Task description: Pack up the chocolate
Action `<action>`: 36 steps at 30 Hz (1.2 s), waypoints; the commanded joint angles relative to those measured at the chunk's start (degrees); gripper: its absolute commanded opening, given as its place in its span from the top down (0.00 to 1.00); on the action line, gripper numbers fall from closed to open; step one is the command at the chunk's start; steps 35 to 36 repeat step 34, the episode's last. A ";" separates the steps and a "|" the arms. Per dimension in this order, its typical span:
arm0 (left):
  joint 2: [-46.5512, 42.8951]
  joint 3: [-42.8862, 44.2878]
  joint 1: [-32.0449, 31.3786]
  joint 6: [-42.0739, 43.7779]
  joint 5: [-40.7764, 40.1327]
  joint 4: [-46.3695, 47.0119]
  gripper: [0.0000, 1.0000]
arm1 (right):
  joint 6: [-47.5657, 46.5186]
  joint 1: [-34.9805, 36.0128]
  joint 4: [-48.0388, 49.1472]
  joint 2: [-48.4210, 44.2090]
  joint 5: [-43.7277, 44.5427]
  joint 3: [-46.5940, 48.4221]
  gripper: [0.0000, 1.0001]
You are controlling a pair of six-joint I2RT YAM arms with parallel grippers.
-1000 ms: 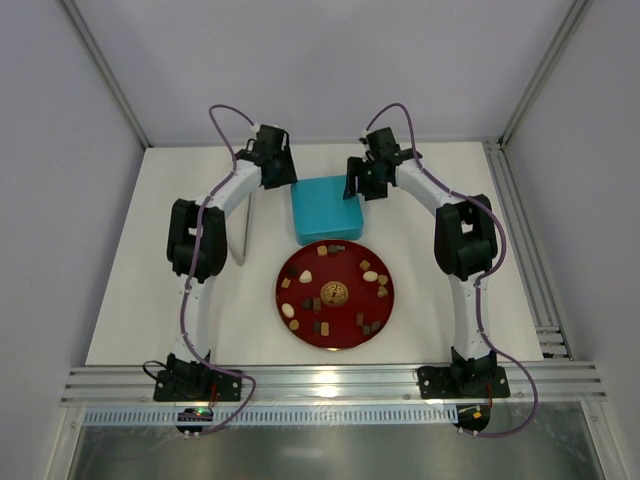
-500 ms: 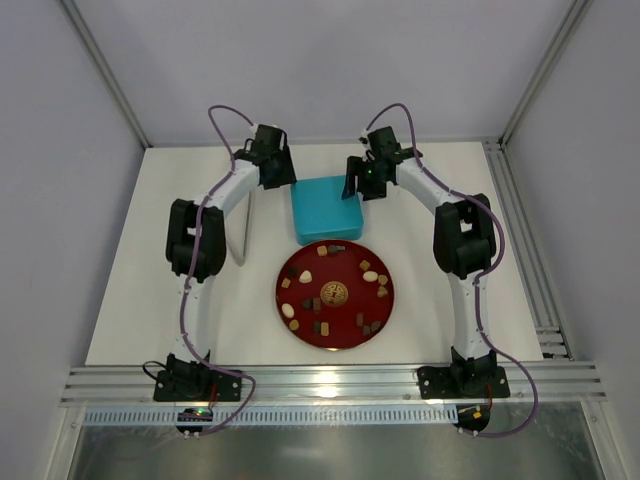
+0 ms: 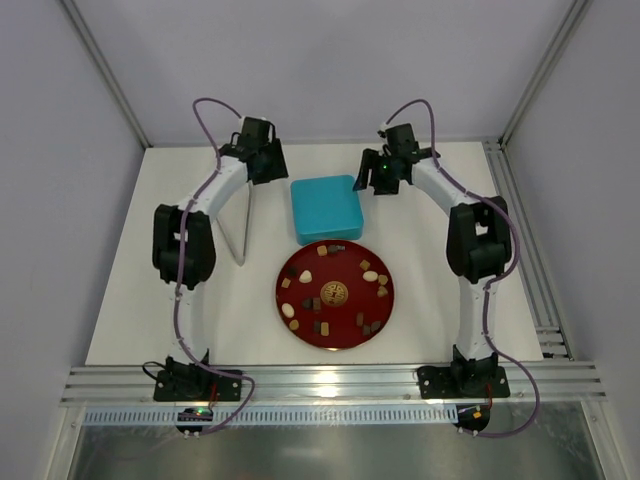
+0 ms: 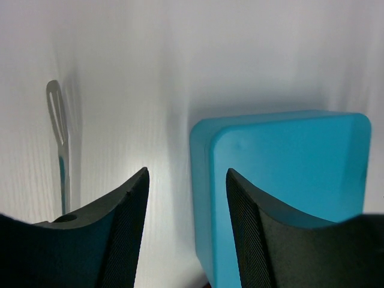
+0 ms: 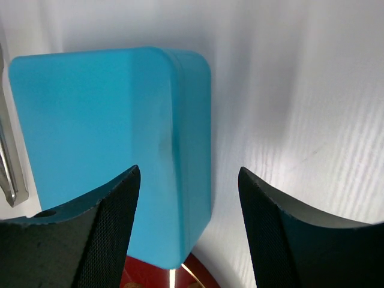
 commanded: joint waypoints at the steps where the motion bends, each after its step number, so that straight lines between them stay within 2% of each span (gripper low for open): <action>1: -11.18 -2.48 0.12 0.76 -0.39 -1.29 0.46 | 1.65 -0.96 6.60 -10.72 1.66 -3.30 0.32; 11: -34.82 -24.61 -0.14 -2.14 4.27 -3.67 0.45 | 2.71 -1.05 11.53 -37.17 9.05 -24.82 0.32; 15: -45.19 -31.57 -0.23 -1.88 4.18 -5.77 0.43 | 3.15 -1.05 13.12 -51.30 11.42 -36.25 0.30; 22: -59.60 -40.53 -0.23 0.41 4.18 -9.21 0.41 | 3.50 -1.05 8.82 -68.97 16.70 -48.03 0.28; 28: -64.02 -43.97 -0.23 1.46 4.00 -9.83 0.40 | 3.24 -1.05 7.50 -77.00 18.72 -53.05 0.28; 36: -64.46 -43.80 -0.23 1.73 4.88 -10.00 0.40 | 3.67 -1.05 8.20 -78.68 20.12 -53.94 0.25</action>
